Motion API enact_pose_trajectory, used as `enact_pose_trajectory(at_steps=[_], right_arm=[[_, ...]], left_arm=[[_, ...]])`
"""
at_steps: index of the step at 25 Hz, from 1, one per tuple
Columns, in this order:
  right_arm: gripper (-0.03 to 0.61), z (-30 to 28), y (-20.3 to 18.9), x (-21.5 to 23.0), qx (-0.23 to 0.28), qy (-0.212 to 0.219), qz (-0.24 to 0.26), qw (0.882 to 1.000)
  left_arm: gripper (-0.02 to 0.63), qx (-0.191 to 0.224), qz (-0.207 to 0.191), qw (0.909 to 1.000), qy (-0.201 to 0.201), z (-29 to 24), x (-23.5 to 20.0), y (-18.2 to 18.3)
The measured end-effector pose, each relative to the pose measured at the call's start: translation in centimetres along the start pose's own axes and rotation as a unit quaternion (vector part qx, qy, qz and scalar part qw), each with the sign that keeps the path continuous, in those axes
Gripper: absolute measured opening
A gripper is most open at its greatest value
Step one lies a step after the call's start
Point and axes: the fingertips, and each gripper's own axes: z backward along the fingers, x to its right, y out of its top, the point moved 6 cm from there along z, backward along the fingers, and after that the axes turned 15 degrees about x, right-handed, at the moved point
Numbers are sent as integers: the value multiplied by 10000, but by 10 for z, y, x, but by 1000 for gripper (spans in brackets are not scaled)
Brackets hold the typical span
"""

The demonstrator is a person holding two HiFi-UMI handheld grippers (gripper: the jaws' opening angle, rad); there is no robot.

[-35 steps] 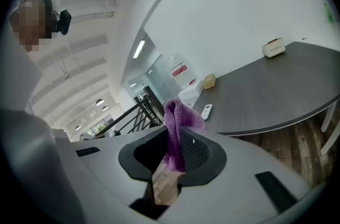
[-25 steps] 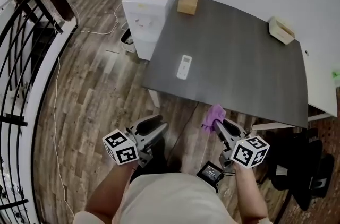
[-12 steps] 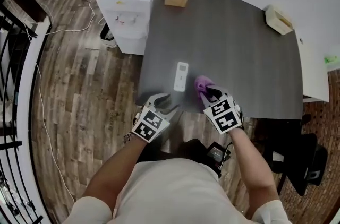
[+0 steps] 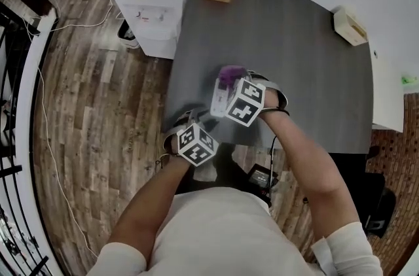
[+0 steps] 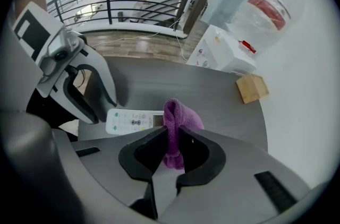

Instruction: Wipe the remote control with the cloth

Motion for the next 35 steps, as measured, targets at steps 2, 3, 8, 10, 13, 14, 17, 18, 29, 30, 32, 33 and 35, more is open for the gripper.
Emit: enact_pose_trajectory(at_steps=[2,3,8,10,13,14,17,18,29,30,32,33,35], right_arm=[[66,-14,3,-1,-158,157,244,9995],[66,-19,3,-7,-214,267,313,9989],[63,-12,9,-50,79,697,55,9975],[63,-6,8,-64,169,746,25,9971],[63,5,5,-83,359,858,-407,9948],[63,9,6,-89,436,916,-597,9931],[63,16,3,-103,549,1079,-1117,9863],[63,18,1,-105,582,1151,-1392,9818],[63,56,-20,-99,1394,2291,-3866,8824],[63,60,-24,-91,1521,2129,-3904,8827],[63,62,-34,-73,1673,1614,-4023,8855],[63,59,-41,-65,1696,1360,-4126,8846],[63,46,-54,-56,1648,1009,-4441,8749]], left_arm=[[189,-148,-35,9999,-27,-7,-1,-2],[189,-205,-12,9998,-34,-10,-2,-4],[176,-230,178,9996,-55,-13,-4,-9],[176,-221,205,9995,-29,-13,-4,-9],[176,-245,278,9993,1,-13,-3,-10],[176,-255,310,9992,19,-13,-3,-10],[176,-247,367,9990,59,-13,-4,-10],[176,-237,371,9990,56,-13,-3,-10],[176,-182,712,9971,-199,-9,-7,-13],[176,-102,949,9950,-278,-6,-9,-12],[176,134,1572,9866,-426,-1,-13,-11],[176,245,1906,9802,-479,0,-16,-9],[176,380,2507,9658,-536,-3,-24,-7]])
